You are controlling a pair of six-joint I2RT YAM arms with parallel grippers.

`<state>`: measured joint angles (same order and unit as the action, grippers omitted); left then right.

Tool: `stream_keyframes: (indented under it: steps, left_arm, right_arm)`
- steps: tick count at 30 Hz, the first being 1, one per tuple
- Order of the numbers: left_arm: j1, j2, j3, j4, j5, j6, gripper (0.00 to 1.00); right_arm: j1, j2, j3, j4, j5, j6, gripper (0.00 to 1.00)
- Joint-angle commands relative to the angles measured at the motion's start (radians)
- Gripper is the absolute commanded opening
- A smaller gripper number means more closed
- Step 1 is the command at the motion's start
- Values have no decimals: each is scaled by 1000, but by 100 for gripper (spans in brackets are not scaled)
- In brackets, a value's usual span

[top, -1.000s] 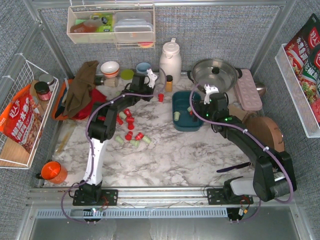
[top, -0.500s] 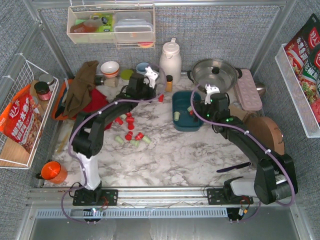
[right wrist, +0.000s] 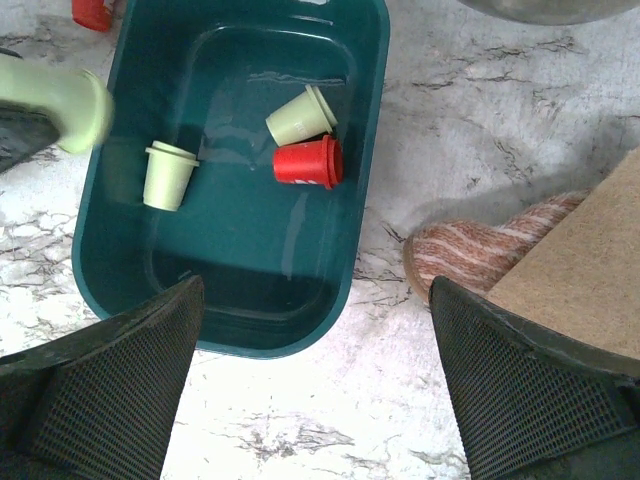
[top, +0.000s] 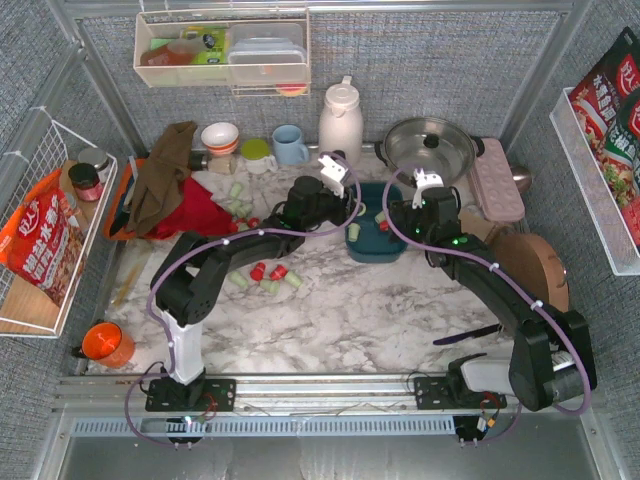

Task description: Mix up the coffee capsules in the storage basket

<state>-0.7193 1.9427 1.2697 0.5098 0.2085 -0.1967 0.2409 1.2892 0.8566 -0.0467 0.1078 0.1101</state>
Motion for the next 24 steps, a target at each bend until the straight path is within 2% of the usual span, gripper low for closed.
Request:
stream_keyframes:
  steps: [1, 4, 7, 10, 11, 14, 15, 24]
  left_arm:
    - [-14, 34, 22, 114, 14, -54, 48]
    - [-16, 41, 40, 77, 2, -59, 52]
    - [-16, 63, 45, 23, -68, -40, 64]
    - [-16, 61, 53, -30, -194, -23, 66]
    - [-13, 65, 63, -63, -258, -32, 64]
    - [11, 79, 104, -164, -404, -98, 44]
    - [22, 84, 113, -185, -421, -108, 43]
    - [99, 216, 270, -325, -394, -170, 45]
  right_arm:
    - [1, -5, 1, 22, 7, 4, 99]
    - [1, 3, 5, 18, 8, 2, 99]
    - [0, 6, 11, 11, 9, -1, 99]
    - [0, 2, 9, 10, 10, -3, 99]
    - [1, 1, 10, 10, 10, -3, 99]
    - [1, 1, 9, 10, 10, -3, 99]
    - [0, 1, 10, 9, 9, -3, 99]
    - [0, 5, 14, 4, 6, -4, 99]
